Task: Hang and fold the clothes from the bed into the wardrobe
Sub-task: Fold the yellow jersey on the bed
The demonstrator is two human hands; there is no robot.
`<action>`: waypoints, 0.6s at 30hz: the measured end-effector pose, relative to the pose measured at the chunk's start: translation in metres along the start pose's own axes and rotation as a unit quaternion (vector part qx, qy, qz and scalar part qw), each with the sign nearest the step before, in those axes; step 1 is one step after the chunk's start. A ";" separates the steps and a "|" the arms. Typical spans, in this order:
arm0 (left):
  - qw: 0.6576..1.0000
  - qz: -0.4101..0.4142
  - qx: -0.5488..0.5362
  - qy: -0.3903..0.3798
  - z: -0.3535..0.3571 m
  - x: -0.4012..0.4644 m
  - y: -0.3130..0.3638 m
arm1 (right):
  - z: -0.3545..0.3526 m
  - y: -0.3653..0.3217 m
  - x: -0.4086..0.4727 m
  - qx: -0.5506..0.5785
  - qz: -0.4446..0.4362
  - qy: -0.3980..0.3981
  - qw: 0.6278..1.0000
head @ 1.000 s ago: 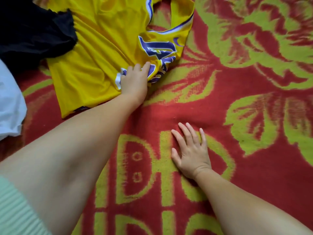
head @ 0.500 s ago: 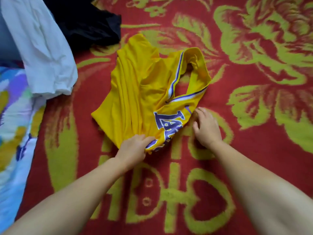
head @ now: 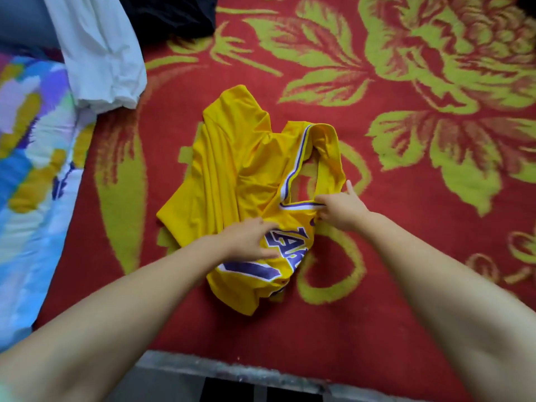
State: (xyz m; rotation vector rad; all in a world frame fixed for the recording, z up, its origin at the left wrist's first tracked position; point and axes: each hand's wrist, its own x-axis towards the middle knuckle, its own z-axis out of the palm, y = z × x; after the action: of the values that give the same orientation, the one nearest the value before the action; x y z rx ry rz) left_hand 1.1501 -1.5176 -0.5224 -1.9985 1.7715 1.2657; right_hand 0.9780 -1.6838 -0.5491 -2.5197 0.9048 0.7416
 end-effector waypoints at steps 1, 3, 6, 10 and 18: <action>0.998 0.001 0.006 0.070 -0.006 -0.002 0.008 | -0.007 -0.004 -0.011 0.060 -0.015 0.010 0.998; 0.986 0.027 -0.034 0.161 -0.023 -0.005 0.028 | -0.034 -0.014 -0.032 0.177 -0.061 0.014 0.982; 0.971 0.100 -0.123 0.180 -0.057 -0.021 0.067 | -0.099 -0.031 -0.068 0.189 -0.131 0.020 0.973; 0.944 0.110 -0.221 0.219 -0.120 -0.069 0.097 | -0.197 -0.034 -0.125 0.127 -0.114 0.012 0.985; 0.906 0.167 -0.229 0.314 -0.281 -0.200 0.116 | -0.347 -0.012 -0.245 0.140 -0.010 0.094 0.986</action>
State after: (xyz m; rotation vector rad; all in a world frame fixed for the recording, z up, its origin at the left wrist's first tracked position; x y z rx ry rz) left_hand 1.1931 -1.5817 -0.1668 -2.6862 2.3599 1.3193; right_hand 0.9469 -1.7285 -0.1278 -2.3685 0.9699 0.3455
